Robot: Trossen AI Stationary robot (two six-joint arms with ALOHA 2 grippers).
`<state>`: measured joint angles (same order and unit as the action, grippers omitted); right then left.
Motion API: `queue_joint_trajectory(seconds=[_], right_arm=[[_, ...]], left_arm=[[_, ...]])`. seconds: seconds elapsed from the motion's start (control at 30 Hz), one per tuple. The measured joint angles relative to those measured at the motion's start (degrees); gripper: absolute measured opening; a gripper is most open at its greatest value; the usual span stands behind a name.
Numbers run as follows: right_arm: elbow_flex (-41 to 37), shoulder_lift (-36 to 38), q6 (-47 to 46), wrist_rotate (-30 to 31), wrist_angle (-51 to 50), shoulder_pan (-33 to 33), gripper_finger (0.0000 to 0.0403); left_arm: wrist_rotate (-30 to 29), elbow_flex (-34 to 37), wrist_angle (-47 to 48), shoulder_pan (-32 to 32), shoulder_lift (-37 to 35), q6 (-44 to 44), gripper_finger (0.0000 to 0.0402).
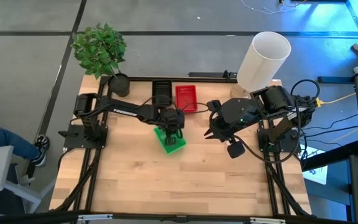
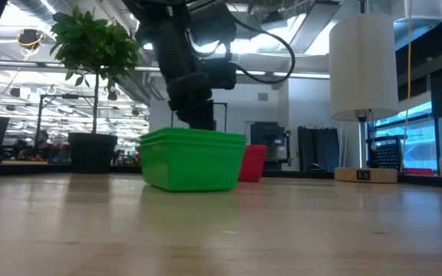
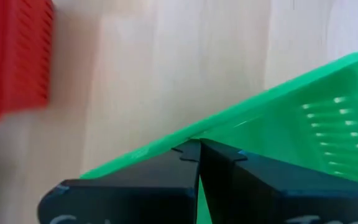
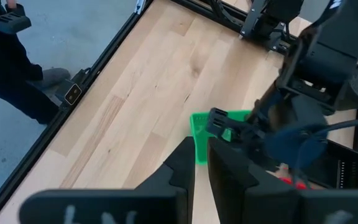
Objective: Stack baskets by color
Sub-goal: Stack the bottom green bin on the top stacked green bins, then return to Home Position
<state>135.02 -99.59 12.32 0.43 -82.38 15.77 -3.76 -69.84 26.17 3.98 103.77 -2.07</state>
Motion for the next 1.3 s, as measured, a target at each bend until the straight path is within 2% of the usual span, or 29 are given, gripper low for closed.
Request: queue_joint_trajectory(seconds=[0.2,0.33,0.47,0.57,0.67,0.87,1.1,1.3], right_arm=[[0.0,0.0,0.1,0.0,-0.2,0.0,0.0044],[0.0,0.0,0.1,0.0,-0.3,0.0,0.0044],[0.0,-0.1,-1.2,0.0,-0.3,0.0,0.0044],[0.0,-0.3,0.2,0.2,-2.5,0.0,0.0038],[-0.1,-0.1,0.1,1.9,-3.6,0.0,0.0010],[-0.1,1.3,-2.9,6.1,-6.8,0.4,0.0002],[-0.5,7.5,-4.8,5.9,-7.5,2.0,0.0001],[-8.8,17.3,-12.7,6.1,-7.0,3.7,0.0001]], left_arm=[[-0.1,0.0,-4.8,2.5,0.0,2.7,0.0000],[-0.4,0.0,-4.1,3.0,-0.5,1.8,0.0000],[-0.7,-0.1,-0.8,1.5,-6.6,1.1,0.0000],[-3.7,0.0,4.2,-0.6,-12.3,0.7,0.0000],[-6.1,0.0,6.6,-2.9,-18.5,-0.8,0.0000],[-11.3,0.0,12.0,-7.8,-28.9,-4.3,0.0000],[-18.2,0.0,19.0,-15.0,-38.9,-9.4,0.0000],[-25.2,0.0,24.4,-22.3,-45.7,-14.9,0.0000]])
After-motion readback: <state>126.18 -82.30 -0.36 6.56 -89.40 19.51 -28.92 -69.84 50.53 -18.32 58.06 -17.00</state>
